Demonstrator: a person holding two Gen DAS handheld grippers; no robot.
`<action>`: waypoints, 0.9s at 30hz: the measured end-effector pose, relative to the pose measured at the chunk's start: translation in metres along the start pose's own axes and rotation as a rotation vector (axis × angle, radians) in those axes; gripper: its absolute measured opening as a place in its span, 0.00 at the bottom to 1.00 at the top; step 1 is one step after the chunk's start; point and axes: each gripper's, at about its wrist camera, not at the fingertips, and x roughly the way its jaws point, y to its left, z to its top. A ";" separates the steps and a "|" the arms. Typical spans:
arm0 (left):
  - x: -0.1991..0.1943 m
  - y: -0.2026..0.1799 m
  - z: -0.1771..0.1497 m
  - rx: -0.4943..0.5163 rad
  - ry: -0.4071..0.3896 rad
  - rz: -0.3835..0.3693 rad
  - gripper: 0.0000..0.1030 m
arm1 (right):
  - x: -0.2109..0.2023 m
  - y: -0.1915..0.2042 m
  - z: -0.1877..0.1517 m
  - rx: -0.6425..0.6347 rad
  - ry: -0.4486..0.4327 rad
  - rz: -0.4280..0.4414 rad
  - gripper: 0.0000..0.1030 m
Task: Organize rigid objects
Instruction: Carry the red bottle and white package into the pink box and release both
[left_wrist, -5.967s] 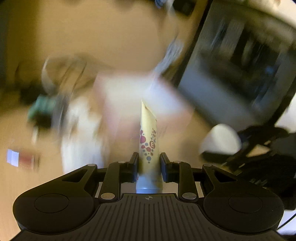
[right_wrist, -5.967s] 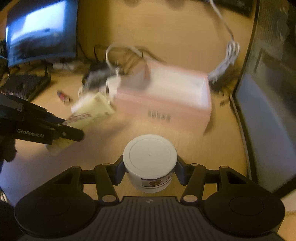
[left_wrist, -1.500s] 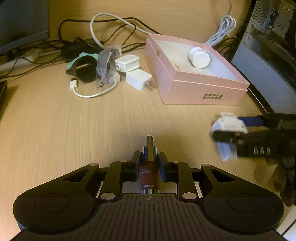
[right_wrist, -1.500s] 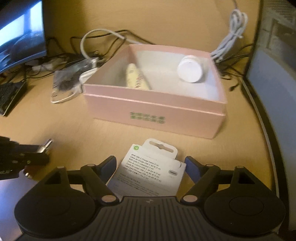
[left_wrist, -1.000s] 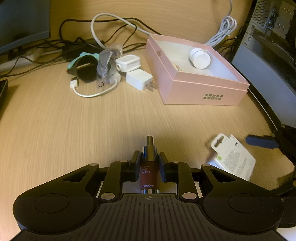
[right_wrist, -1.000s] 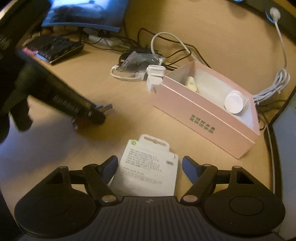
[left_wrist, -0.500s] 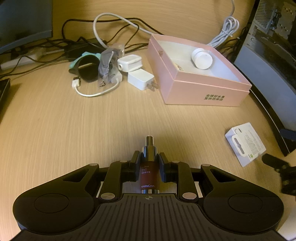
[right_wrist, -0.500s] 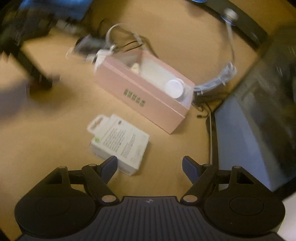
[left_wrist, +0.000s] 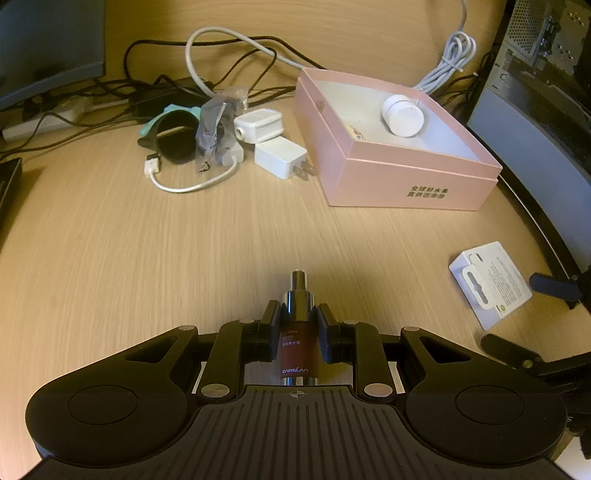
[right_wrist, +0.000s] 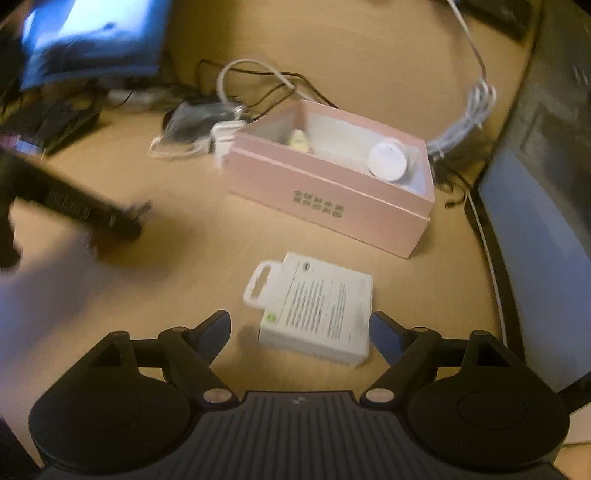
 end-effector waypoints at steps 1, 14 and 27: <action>0.000 0.000 0.000 -0.003 -0.002 0.001 0.24 | 0.003 -0.002 -0.001 0.011 0.005 0.003 0.80; -0.003 -0.002 -0.005 0.006 -0.012 0.003 0.24 | 0.030 -0.019 0.017 0.186 0.034 0.017 0.69; -0.026 -0.010 -0.028 0.084 -0.053 -0.071 0.23 | -0.033 -0.016 0.021 0.095 0.002 0.061 0.66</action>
